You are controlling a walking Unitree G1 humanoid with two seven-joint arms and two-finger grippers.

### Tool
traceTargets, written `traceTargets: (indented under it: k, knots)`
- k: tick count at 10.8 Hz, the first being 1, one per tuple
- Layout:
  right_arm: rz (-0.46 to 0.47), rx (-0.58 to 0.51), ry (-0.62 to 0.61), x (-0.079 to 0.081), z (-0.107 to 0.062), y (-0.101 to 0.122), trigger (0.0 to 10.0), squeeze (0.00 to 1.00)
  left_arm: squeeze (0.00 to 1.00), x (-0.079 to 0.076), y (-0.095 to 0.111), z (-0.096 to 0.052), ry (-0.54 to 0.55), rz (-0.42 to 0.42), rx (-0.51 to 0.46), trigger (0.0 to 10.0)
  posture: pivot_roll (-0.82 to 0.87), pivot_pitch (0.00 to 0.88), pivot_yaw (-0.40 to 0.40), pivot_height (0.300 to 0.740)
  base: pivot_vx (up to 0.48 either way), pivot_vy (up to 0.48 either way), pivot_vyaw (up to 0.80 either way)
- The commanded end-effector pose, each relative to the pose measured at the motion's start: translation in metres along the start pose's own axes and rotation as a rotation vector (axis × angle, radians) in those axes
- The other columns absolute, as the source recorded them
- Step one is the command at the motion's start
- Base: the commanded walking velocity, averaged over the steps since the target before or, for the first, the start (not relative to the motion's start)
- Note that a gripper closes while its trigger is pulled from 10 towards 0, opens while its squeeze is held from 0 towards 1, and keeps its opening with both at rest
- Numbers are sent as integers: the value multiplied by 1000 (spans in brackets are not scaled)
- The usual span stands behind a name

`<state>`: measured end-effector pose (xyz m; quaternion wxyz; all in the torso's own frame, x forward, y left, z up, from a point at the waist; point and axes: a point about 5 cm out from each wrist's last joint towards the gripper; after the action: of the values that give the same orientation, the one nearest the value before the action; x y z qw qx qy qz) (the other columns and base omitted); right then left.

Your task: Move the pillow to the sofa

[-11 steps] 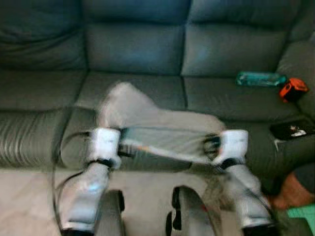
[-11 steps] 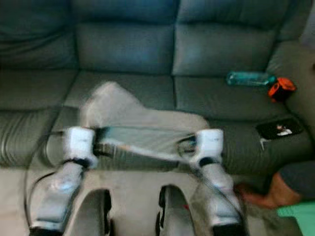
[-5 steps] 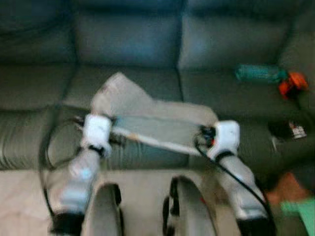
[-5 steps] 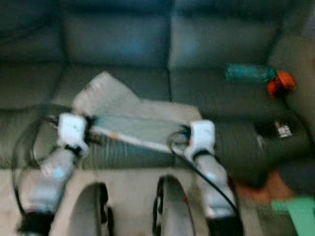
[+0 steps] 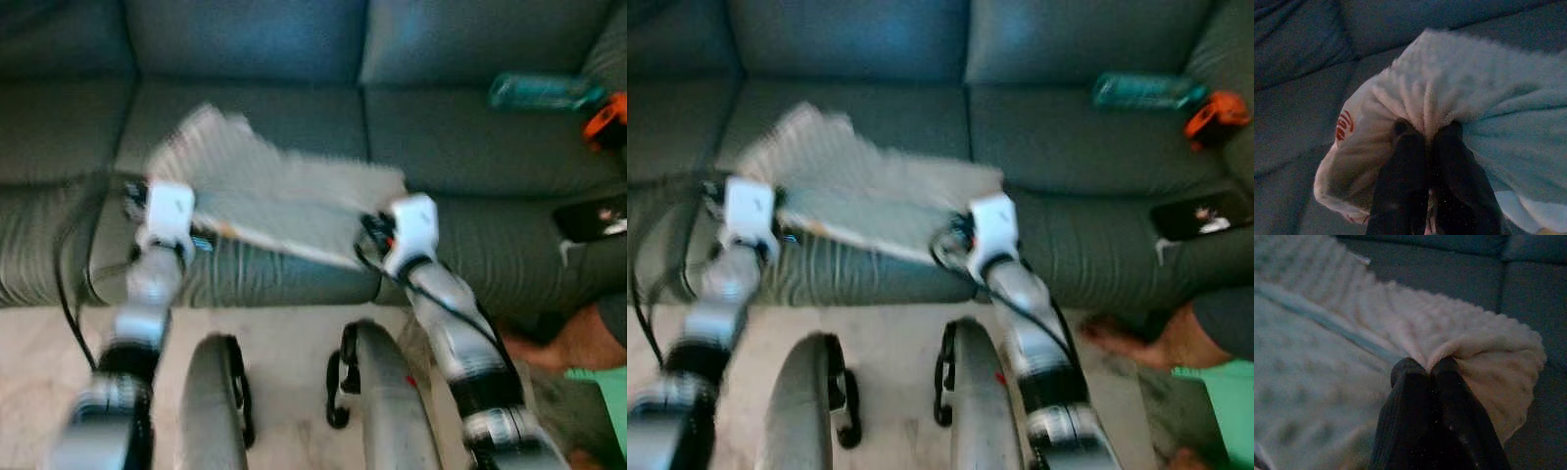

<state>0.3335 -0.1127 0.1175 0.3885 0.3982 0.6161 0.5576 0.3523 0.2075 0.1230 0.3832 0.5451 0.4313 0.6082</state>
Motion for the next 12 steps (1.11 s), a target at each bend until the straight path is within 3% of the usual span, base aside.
traceTargets:
  k: [1, 3, 5, 8, 9, 12]
  knots:
    - [-4, 15, 15, -1, 3, -5, 10000, 0, 0, 22, -13, -1, 121, 28, 42, 10000, -30, 450, -46, 630, 0, 0, 0]
    - [-36, 4, 90, 7, 12, 1, 10000, 0, 0, 46, -19, 0, 264, 92, 72, 10000, -28, 463, -57, 630, 0, 0, 0]
    - [-85, 22, 133, 7, 9, -7, 10000, 0, 0, 49, -31, -8, 296, 97, 87, 10000, -24, 470, -71, 630, 0, 0, 0]
    - [-172, 96, 72, -27, -15, -27, 10000, 0, 0, 48, -49, -22, 343, 87, 150, 10000, -27, 473, -85, 630, 0, 0, 0]
    - [-215, 113, 39, -47, -24, -29, 10000, 0, 0, 49, -51, -23, 352, 86, 158, 10000, -23, 474, -82, 630, 0, 0, 0]
    - [-302, 103, -1, -81, -24, -16, 10000, 0, 0, 62, -49, -22, 392, 84, 161, 10000, 2, 480, -70, 630, 0, 0, 0]
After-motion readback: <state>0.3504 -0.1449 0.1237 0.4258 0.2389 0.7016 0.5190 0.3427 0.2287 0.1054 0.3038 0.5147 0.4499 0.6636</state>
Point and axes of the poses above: a point about 5 cm out from each wrist's last joint towards the gripper, its own z axis pointing out of the wrist towards the gripper, its own y axis along the axis of the wrist's last joint, x = y × z
